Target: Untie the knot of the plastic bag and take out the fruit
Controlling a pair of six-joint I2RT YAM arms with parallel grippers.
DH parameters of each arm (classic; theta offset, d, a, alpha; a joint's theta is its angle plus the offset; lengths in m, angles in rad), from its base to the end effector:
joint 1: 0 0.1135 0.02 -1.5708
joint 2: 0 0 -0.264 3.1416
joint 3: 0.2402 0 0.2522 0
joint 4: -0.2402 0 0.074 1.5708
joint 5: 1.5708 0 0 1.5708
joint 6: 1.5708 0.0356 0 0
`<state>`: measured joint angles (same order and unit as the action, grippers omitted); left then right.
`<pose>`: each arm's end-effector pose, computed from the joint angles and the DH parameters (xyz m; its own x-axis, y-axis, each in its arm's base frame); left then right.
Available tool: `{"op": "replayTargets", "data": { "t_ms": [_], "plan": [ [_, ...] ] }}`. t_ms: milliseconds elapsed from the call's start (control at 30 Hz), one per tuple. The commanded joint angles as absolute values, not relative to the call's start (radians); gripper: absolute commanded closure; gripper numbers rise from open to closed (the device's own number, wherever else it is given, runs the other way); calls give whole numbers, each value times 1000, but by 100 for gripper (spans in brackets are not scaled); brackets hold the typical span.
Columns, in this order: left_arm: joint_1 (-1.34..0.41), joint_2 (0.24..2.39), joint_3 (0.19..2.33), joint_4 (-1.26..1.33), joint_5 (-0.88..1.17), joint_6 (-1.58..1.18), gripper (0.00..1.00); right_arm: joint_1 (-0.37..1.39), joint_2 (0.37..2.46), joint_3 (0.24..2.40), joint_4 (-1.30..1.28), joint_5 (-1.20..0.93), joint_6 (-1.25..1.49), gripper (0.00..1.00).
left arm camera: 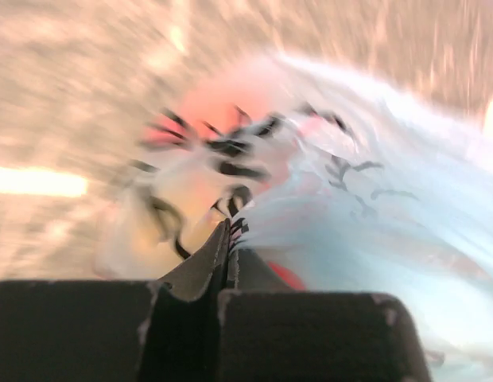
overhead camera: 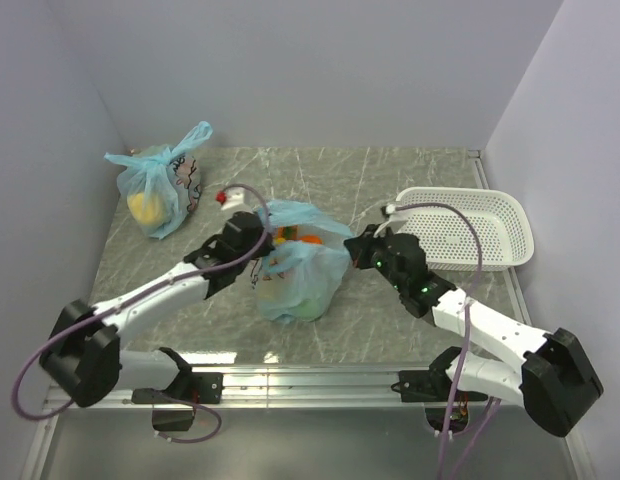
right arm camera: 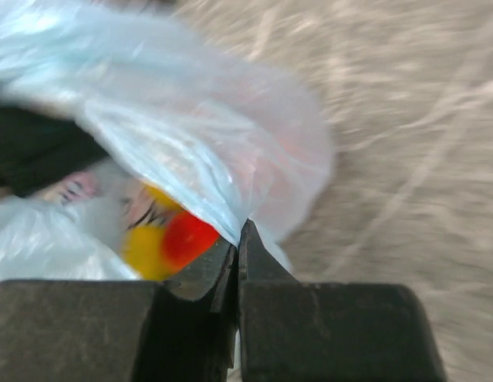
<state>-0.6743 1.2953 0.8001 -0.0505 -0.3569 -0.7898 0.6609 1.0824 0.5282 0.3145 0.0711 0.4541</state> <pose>0.2296 -0.1676 0.2482 -0.5352 -0.4241 -0.7305 -0.0403 0.8767 -0.4794 0.1929 0.1468 0.2427 -0.4131 0.2330 -0.8804 -0.4190 0.8096 0.4110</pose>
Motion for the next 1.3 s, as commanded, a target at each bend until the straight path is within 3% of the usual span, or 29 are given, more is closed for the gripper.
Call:
{"op": "replayTargets", "data": {
  "t_ms": [0, 533, 733, 767, 900, 967, 1267],
  "plan": [
    [-592, 1166, 760, -113, -416, -761, 99, 568, 1040, 514, 253, 132, 512, 100],
    [-472, 747, 672, -446, -540, -807, 100, 434, 1256, 816, 186, 26, 508, 100],
    [-474, 667, 555, -310, -238, -825, 99, 436, 1486, 1133, 81, -130, 451, 100],
    [-477, 669, 540, -279, -147, -853, 99, 436, 1503, 1155, 81, -152, 453, 97],
    [-524, 663, 467, -223, -58, -923, 99, 483, 1510, 1209, 35, -181, 402, 48],
    [-595, 652, 453, -198, -67, -965, 99, 549, 1464, 1204, 8, -126, 342, 35],
    [-916, 724, 488, -129, -224, -994, 82, 854, 1163, 1000, -106, 265, 345, 25]
  ]
}}
